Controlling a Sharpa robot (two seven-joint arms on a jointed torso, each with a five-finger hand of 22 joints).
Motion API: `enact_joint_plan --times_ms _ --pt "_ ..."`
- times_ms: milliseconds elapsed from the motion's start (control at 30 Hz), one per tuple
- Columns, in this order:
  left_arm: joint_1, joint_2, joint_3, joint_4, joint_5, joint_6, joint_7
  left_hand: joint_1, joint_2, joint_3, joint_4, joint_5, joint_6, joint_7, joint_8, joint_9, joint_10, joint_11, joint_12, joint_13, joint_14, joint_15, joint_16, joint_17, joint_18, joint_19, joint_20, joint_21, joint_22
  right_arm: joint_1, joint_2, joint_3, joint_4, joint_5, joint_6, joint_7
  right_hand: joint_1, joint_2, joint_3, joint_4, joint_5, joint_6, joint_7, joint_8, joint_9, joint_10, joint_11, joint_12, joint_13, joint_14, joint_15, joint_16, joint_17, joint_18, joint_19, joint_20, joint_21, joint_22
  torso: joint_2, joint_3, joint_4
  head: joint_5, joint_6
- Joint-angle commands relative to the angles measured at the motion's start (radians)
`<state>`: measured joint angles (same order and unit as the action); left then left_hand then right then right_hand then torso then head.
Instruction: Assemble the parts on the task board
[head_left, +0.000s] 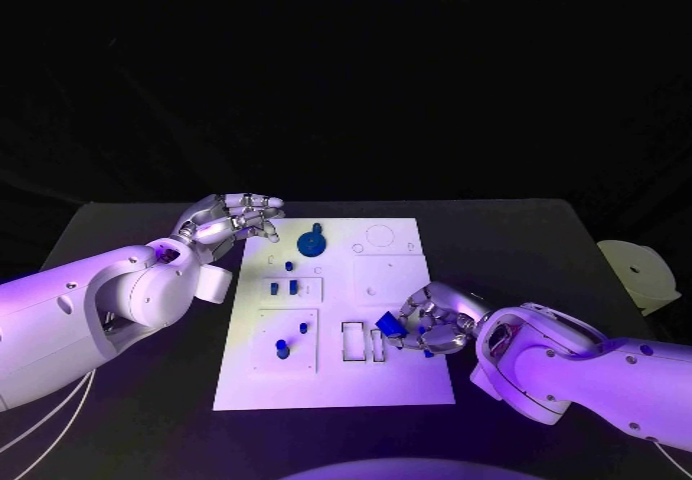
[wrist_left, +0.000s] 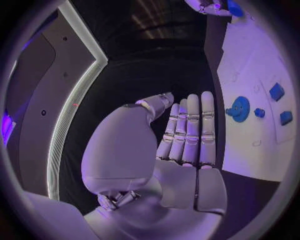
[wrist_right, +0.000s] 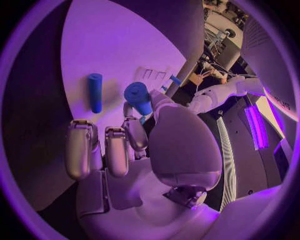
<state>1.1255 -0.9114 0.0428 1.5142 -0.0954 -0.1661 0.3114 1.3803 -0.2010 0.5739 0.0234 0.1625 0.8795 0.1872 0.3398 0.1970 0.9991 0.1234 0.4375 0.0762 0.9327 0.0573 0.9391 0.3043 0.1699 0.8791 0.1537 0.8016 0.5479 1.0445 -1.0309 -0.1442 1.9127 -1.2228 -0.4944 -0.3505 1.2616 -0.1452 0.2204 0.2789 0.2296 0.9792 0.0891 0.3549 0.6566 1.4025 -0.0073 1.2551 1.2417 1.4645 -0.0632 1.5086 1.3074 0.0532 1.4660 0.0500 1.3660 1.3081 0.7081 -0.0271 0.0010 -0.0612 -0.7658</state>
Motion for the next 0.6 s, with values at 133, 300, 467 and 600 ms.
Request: enact_joint_plan --times_ms 133,300,467,600 --pt "0.0 0.005 0.0 0.0 0.002 0.019 0.003 -0.003 0.004 -0.003 0.003 0.007 0.0 0.009 -0.003 -0.001 0.003 0.007 -0.006 -0.001 0.0 0.008 -0.004 -0.001 0.012 -0.005 0.003 -0.005 -0.001 0.004 0.013 0.001 0.004 0.047 -0.015 0.035 0.04 0.045 0.008 0.005 -0.007 0.033 -0.026 0.006 0.009 0.004 -0.004 -0.001 0.002 0.075 -0.009 0.007 0.099 -0.008 0.016 -0.01 0.006 0.181 -0.002 -0.0011 0.0 0.0 0.002" --pt "-0.001 0.007 0.0 -0.001 0.002 0.02 0.002 -0.003 0.004 -0.003 0.003 0.007 0.0 0.009 -0.003 -0.001 0.003 0.007 -0.006 -0.001 0.0 0.008 -0.004 -0.001 0.012 -0.005 0.003 -0.005 -0.001 0.005 0.036 0.001 -0.001 0.059 0.026 0.039 0.023 0.044 0.007 0.011 -0.014 0.036 -0.025 0.004 0.009 0.008 -0.004 -0.001 0.004 0.076 -0.009 0.008 0.102 -0.008 0.016 -0.011 0.006 0.182 0.0 -0.0007 -0.0004 0.002 0.005" --pt "-0.001 0.008 0.0 -0.002 0.002 0.021 0.002 -0.003 0.004 -0.003 0.003 0.007 0.0 0.009 -0.003 -0.001 0.003 0.007 -0.006 -0.001 0.0 0.008 -0.004 -0.001 0.012 -0.005 0.003 -0.005 -0.001 0.005 0.072 0.001 -0.014 0.068 0.077 0.039 -0.029 0.046 -0.003 0.013 -0.017 0.044 -0.024 0.0 0.012 0.011 -0.003 -0.003 0.006 0.077 -0.008 0.011 0.109 -0.009 0.016 -0.01 0.005 0.183 0.001 -0.0011 -0.0001 0.002 0.005" --pt "-0.001 0.009 0.0 -0.002 0.002 0.022 0.002 -0.003 0.004 -0.003 0.003 0.007 0.0 0.009 -0.003 -0.001 0.003 0.007 -0.006 -0.001 0.0 0.008 -0.004 -0.001 0.012 -0.005 0.003 -0.005 -0.001 0.005 0.094 0.001 -0.024 0.069 0.098 0.036 -0.068 0.052 -0.011 0.013 -0.019 0.049 -0.025 -0.001 0.015 0.013 -0.004 -0.006 0.006 0.077 -0.009 0.012 0.111 -0.008 0.016 -0.011 0.004 0.184 0.002 -0.0008 0.0001 0.002 0.005"
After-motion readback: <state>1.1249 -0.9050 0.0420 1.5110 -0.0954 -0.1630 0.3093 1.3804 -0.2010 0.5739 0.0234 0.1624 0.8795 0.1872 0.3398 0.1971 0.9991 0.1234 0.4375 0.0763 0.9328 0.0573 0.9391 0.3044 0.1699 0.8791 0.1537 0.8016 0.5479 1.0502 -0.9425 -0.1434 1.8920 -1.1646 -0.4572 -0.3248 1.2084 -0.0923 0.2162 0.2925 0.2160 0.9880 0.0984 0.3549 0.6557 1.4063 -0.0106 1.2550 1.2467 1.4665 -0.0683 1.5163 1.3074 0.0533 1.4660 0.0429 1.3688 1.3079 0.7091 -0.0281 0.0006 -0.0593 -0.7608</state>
